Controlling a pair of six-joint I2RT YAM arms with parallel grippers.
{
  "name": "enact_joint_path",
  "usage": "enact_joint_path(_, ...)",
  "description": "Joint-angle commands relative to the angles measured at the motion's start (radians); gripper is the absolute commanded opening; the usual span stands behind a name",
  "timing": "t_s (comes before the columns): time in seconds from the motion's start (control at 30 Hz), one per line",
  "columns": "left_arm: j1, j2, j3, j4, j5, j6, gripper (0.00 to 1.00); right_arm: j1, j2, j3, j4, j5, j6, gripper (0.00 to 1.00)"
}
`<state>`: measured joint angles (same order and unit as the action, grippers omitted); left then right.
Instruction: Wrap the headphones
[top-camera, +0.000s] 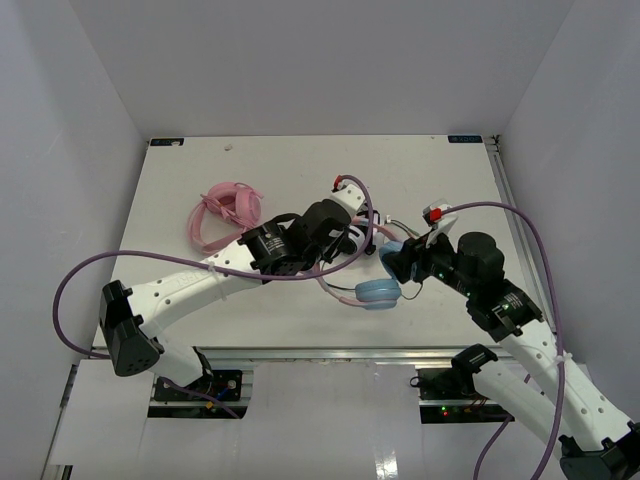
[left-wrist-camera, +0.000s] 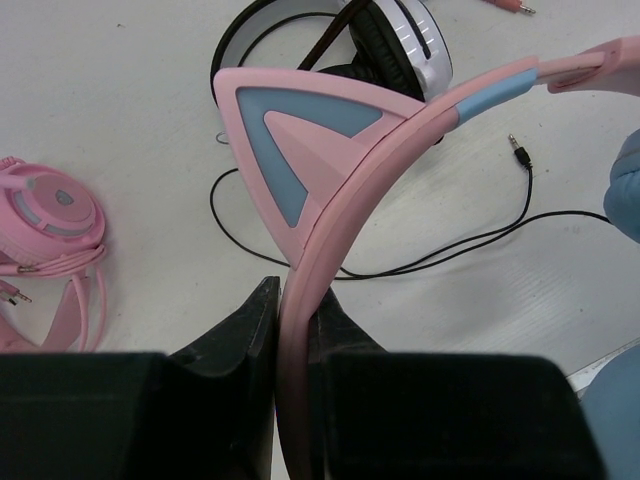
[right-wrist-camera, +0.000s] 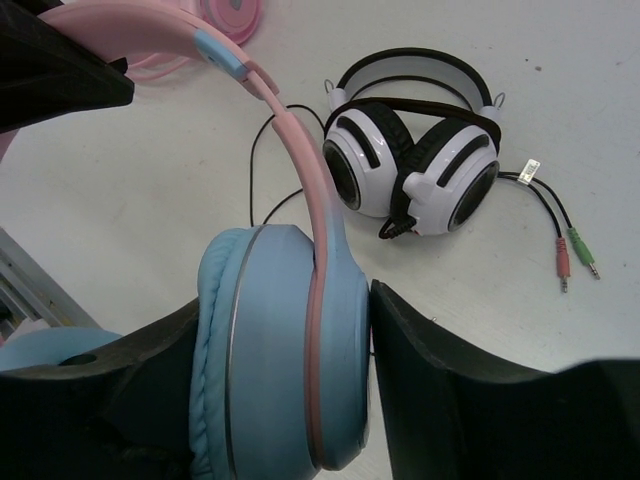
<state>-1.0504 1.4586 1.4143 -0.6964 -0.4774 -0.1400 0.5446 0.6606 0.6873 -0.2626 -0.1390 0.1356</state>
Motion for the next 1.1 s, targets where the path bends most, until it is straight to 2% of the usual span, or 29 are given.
enact_joint_path(0.0, -0.003, -0.036, 0.038, -0.004, -0.09, -0.073, 0.0, 0.003, -0.025, 0.058, 0.095, -0.054, 0.013, 0.71)
enact_joint_path(0.13, -0.002, -0.016, 0.039, -0.052, -0.185, -0.126, 0.0, 0.004, -0.033, 0.093, 0.065, -0.065, 0.018, 0.79)
enact_joint_path(0.27, 0.008, -0.005, 0.06, -0.105, -0.228, -0.171, 0.0, 0.003, -0.055, 0.108, 0.057, -0.079, 0.033, 0.85)
enact_joint_path(0.33, 0.013, -0.012, 0.065, -0.132, -0.264, -0.19, 0.0, 0.003, -0.072, 0.117, 0.056, -0.075, 0.044, 0.92)
enact_joint_path(0.4, 0.022, -0.039, 0.046, -0.141, -0.27, -0.206, 0.0, 0.004, -0.073, 0.139, 0.053, -0.07, 0.048, 0.95)
enact_joint_path(0.53, 0.073, -0.115, 0.025, -0.147, -0.21, -0.219, 0.0, 0.004, -0.058, 0.188, 0.034, -0.113, 0.015, 0.94)
enact_joint_path(0.67, 0.127, -0.166, 0.126, -0.228, -0.204, -0.234, 0.0, 0.005, -0.131, 0.113, 0.085, -0.171, -0.012, 0.92)
enact_joint_path(0.77, 0.135, -0.214, 0.176, -0.262, -0.182, -0.237, 0.0, 0.003, -0.2, 0.065, 0.119, -0.166, -0.025, 0.92)
enact_joint_path(0.83, 0.137, -0.26, 0.188, -0.263, -0.159, -0.237, 0.0, 0.004, -0.248, 0.031, 0.159, -0.224, -0.042, 0.92)
enact_joint_path(0.93, 0.138, -0.291, 0.215, -0.265, -0.109, -0.241, 0.0, 0.004, -0.257, -0.01, 0.231, -0.334, -0.052, 0.92)
enact_joint_path(1.07, 0.138, -0.325, 0.263, -0.251, -0.033, -0.242, 0.0, 0.003, -0.223, -0.073, 0.34, -0.377, -0.059, 0.91)
